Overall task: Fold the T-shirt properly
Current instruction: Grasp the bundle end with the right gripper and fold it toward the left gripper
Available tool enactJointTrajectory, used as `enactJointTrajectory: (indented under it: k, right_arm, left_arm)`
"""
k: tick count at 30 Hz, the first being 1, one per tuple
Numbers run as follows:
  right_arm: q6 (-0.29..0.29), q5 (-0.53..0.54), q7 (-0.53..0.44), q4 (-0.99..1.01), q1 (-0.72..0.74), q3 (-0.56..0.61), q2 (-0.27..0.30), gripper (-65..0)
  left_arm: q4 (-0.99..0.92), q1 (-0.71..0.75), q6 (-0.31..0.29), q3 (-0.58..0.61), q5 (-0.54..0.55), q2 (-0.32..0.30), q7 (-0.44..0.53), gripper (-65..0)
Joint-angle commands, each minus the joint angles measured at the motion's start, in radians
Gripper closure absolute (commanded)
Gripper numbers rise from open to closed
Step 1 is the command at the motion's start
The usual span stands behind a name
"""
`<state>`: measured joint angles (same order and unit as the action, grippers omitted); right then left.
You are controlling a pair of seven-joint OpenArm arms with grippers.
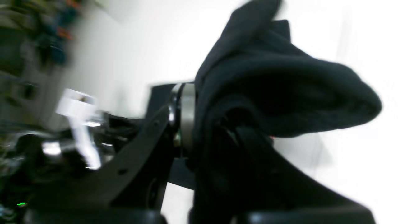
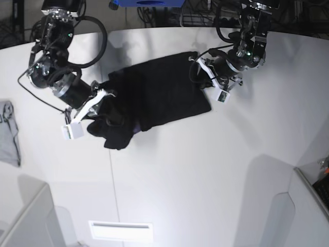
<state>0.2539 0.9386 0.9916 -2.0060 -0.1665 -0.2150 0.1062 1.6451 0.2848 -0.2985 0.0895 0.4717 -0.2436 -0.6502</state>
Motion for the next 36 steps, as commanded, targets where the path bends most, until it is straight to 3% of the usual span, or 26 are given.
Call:
enactJointTrajectory:
  k: [1, 5, 13, 18, 22, 29, 36]
  right_arm:
    - [-0.024, 0.035, -0.033, -0.02, 0.012, -0.001, 0.019, 0.0]
    - [-0.057, 0.063, -0.033, -0.02, 0.012, 0.006, 0.033, 0.0]
    - [-0.064, 0.052, -0.099, -0.017, 0.008, 0.167, 0.037, 0.0]
    - [-0.064, -0.112, -0.11, 0.0, 0.009, 0.268, 0.025, 0.0]
    - [-0.061, -0.241, -0.11, 0.038, 0.008, 0.309, -0.044, 0.0]
    - [-0.064, -0.378, -0.118, 0.043, 0.008, 0.411, -0.092, 0.0]
    - [-0.064, -0.424, -0.225, 0.167, 0.005, 0.481, -0.122, 0.0]
  left_arm:
    - [0.005, 0.001, 0.011, -0.001, -0.026, -0.007, -0.03, 0.0]
    - [0.005, 0.0, 0.011, 0.0, -0.027, -0.007, -0.03, 0.0]
    - [0.005, -0.025, 0.011, 0.011, -0.024, -0.004, -0.03, 0.0]
    - [0.005, -0.025, 0.011, 0.003, -0.021, -0.006, -0.03, 0.0]
    - [0.005, -0.026, 0.011, 0.0, -0.021, -0.007, -0.03, 0.0]
    - [0.005, -0.028, 0.011, -0.001, -0.02, -0.007, -0.03, 0.0]
    - [0.005, -0.029, 0.011, -0.001, -0.02, -0.007, -0.03, 0.0]
